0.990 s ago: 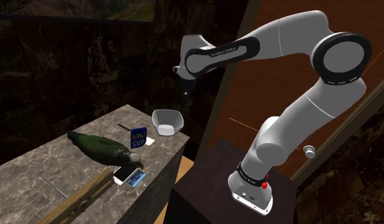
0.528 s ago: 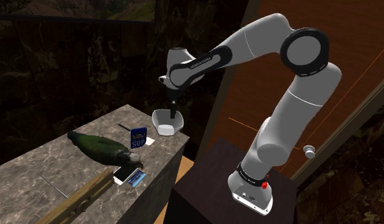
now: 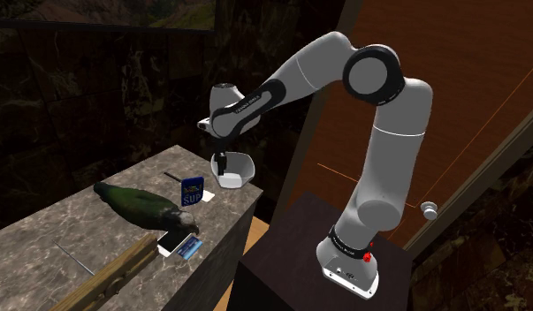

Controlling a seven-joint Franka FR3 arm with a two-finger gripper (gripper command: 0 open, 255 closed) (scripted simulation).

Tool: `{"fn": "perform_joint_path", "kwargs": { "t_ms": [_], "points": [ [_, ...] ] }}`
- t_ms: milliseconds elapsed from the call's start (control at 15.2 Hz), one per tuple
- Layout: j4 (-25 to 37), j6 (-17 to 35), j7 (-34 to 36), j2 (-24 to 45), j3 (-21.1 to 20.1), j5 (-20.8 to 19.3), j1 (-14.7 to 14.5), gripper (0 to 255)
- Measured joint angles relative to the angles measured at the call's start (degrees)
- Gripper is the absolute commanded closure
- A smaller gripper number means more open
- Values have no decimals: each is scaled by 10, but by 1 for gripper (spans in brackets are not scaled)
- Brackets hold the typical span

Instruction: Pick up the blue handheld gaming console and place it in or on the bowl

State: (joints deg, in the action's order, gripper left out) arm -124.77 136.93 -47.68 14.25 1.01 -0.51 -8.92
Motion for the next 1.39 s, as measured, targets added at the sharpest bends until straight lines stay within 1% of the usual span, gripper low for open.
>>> {"fn": "perform_joint_path", "kwargs": {
  "t_ms": [264, 462, 924, 1254, 1320, 1386],
  "points": [
    [62, 28, -49, 83, -17, 1, -2, 0],
    [81, 49, -64, 120, -25, -1, -5, 0],
    [88, 82, -68, 159, -25, -2, -5, 0],
    [89, 84, -67, 162, -25, -3, -5, 0],
    [89, 84, -67, 162, -25, -3, -5, 255],
    [89, 84, -67, 162, -25, -3, -5, 255]
  ]
}}
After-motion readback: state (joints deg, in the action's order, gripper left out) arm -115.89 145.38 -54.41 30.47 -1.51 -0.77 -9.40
